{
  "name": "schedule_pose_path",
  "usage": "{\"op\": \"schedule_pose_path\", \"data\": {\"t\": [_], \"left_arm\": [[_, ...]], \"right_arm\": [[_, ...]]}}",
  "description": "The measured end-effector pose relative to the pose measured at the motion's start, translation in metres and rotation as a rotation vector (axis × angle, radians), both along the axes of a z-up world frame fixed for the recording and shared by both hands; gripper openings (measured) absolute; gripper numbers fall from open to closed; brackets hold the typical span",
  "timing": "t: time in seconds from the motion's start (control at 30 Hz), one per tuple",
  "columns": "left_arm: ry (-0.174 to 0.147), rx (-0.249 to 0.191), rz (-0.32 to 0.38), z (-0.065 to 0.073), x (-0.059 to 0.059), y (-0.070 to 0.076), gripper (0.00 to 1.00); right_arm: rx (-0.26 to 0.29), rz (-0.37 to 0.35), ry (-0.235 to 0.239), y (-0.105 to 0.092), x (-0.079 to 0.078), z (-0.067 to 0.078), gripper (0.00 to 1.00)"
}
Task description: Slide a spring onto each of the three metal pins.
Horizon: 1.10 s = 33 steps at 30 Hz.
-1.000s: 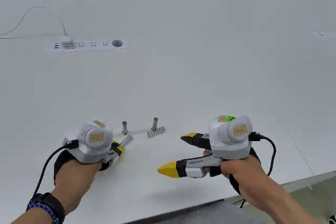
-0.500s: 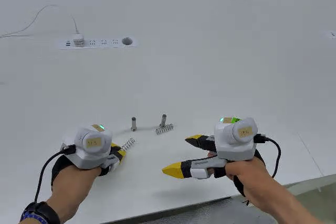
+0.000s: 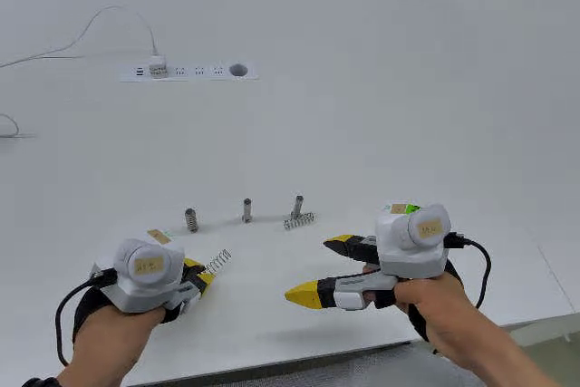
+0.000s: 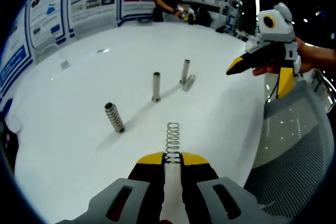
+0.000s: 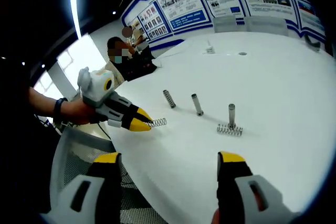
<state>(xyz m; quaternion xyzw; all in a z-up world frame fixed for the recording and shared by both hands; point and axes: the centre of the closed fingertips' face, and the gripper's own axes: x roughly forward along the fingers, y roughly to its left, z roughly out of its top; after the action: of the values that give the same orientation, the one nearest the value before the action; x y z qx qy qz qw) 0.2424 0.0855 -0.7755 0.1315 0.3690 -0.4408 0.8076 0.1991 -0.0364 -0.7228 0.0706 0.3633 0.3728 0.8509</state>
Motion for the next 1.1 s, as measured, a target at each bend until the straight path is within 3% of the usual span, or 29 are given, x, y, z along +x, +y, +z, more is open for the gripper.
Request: {"op": "schedule_pose_path", "data": {"t": [0.23,0.6,0.9,1.1], "left_arm": [[-0.028,-0.02,-0.003,0.018,0.0,0.005,0.1],[-0.067,-0.044,-0.026,0.042,-0.001,0.007,0.1],[-0.077,-0.05,-0.071,0.051,-0.013,0.004,0.1],[-0.09,-0.06,-0.118,0.062,-0.019,-0.006,0.1]], "right_arm": [[0.009,0.025,0.0,0.013,0.002,0.001,0.75],[0.071,0.052,-0.006,0.033,0.011,0.012,0.69],[0.126,0.062,0.002,0.046,0.017,0.02,0.61],[0.16,0.072,0.008,0.055,0.02,0.024,0.57]]}}
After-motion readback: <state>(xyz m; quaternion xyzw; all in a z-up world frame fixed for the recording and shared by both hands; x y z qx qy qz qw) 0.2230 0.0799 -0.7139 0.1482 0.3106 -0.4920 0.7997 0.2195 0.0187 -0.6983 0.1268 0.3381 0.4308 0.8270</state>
